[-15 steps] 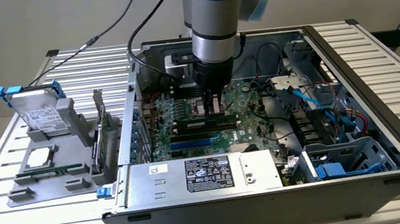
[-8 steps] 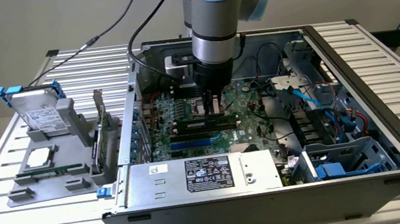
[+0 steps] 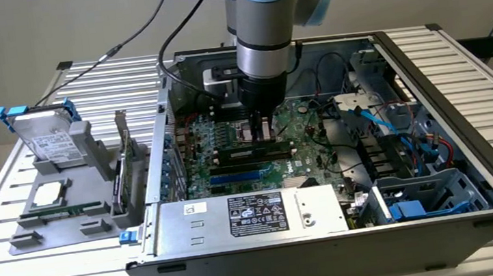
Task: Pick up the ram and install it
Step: 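Insert the ram into the slot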
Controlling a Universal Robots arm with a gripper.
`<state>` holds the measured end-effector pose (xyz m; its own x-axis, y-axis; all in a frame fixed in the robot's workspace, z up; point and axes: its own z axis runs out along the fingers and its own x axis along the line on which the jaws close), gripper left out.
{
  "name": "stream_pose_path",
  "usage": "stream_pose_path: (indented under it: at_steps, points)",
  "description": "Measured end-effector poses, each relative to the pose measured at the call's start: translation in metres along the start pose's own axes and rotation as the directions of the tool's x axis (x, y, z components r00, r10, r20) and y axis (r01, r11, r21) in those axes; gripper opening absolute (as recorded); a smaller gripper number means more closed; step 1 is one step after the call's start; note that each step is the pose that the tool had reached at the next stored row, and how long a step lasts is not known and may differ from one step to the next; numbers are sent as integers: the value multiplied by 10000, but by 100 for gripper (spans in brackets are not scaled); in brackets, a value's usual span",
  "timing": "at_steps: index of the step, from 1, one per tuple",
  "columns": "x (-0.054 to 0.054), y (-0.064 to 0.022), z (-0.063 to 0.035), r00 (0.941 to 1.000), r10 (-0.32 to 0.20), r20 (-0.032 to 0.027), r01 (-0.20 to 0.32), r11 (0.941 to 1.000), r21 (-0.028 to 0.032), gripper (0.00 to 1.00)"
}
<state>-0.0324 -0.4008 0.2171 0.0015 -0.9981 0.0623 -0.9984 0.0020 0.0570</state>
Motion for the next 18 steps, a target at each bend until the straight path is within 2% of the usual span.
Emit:
stream_pose_path:
  at_steps: [18]
  points:
    - [2,-4,-15,10000,4,3,-4,10000,-17,15]
